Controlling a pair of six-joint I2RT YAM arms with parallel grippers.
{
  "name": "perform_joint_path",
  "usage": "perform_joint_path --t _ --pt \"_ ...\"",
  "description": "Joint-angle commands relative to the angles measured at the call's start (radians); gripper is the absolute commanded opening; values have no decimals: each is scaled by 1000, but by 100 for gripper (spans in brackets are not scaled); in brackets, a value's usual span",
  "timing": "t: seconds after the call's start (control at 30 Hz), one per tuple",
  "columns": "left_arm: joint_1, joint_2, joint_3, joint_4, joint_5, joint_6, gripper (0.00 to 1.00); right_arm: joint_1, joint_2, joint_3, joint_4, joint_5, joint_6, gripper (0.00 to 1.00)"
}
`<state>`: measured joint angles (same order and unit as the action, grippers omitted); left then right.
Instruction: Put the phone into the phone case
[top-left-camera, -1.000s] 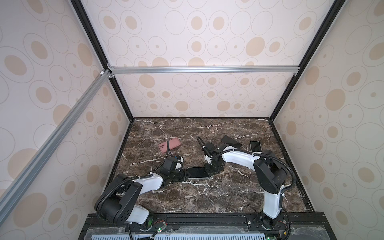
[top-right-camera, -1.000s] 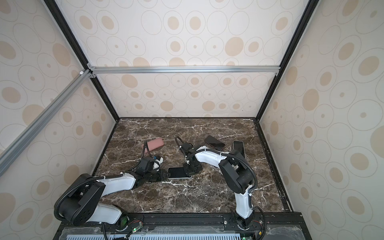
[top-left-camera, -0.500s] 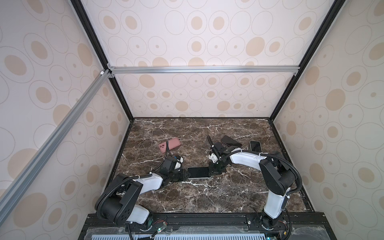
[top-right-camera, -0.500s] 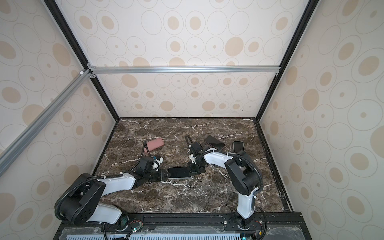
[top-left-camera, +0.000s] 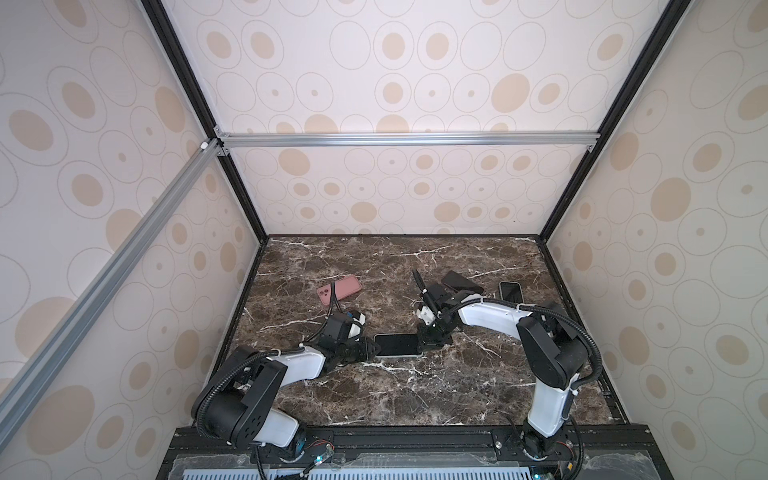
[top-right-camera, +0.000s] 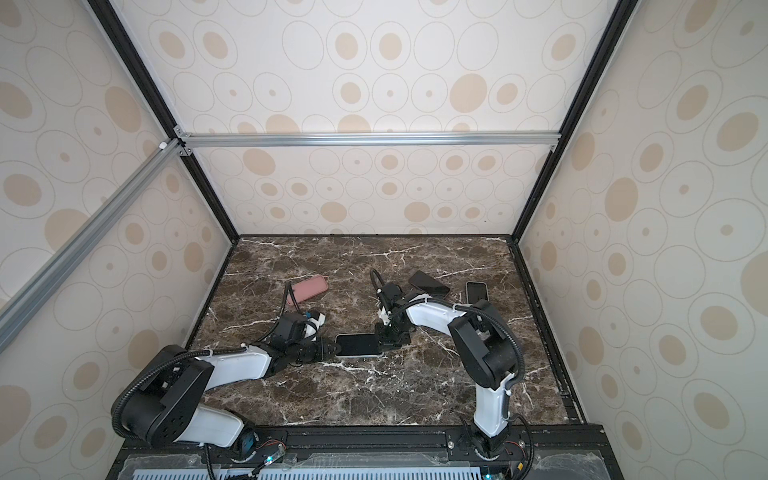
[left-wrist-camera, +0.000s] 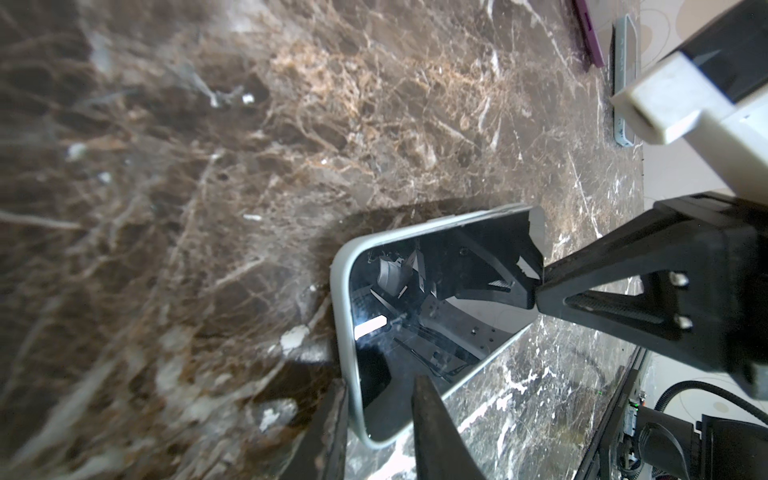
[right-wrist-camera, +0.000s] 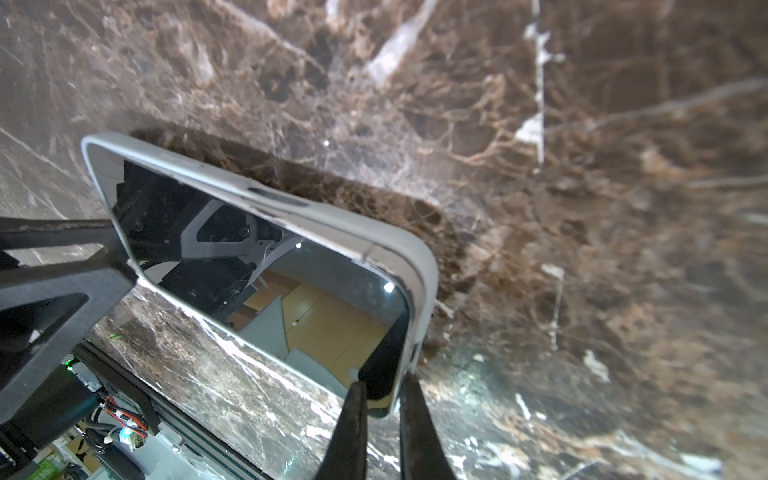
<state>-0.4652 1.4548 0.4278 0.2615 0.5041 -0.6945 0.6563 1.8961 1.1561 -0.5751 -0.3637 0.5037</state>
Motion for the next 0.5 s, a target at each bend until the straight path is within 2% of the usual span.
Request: perform_joint_path --t 0.0,0.37,0.47 --pt "-30 30 -3 -8 48 -6 28 128 207 -108 127 191 -44 8" --pt "-23 -3 2 -58 14 12 29 117 -7 -19 -50 231 -91 19" --pt "-21 -11 3 -65 11 16 33 109 -60 -3 -77 218 -99 23"
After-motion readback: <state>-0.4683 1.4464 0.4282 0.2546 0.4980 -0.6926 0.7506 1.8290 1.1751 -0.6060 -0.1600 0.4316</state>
